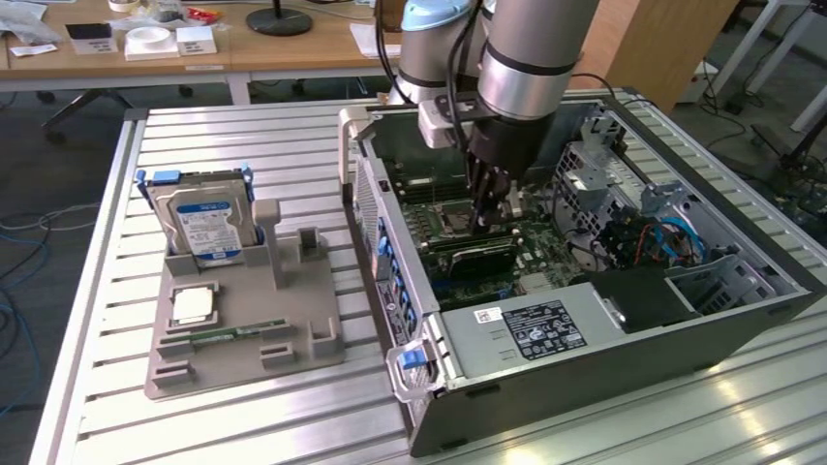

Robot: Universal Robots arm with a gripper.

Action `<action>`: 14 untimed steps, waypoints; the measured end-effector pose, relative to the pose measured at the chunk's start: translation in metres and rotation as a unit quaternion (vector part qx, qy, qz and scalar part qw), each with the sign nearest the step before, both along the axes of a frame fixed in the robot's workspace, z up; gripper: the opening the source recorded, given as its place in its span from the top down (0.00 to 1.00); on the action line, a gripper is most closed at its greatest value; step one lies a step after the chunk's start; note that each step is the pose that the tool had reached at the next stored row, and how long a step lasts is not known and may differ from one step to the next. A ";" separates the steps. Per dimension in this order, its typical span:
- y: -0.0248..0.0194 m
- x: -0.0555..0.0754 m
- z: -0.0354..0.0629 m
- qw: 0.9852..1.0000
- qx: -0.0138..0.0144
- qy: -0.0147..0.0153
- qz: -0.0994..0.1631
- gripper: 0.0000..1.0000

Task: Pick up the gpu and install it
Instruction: 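Press down on the gpu until it lock into place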

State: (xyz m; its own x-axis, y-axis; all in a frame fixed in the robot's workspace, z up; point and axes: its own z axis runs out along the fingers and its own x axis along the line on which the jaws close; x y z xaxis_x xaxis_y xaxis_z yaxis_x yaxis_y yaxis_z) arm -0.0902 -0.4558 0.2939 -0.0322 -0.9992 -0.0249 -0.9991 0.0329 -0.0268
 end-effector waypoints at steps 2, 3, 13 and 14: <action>0.0008 0.000 -0.0006 1.000 0.000 0.000 0.000 0.89; 0.0015 -0.001 -0.0008 1.000 0.000 0.000 0.000 0.89; 0.0044 -0.001 -0.0076 1.000 0.000 0.000 0.000 0.89; 0.0044 -0.001 -0.0089 1.000 0.000 0.000 0.000 0.89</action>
State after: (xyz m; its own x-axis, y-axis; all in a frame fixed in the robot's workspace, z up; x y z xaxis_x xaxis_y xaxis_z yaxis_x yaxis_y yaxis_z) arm -0.0916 -0.4514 0.2850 -0.0329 -0.9992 -0.0247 -0.9991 0.0335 -0.0268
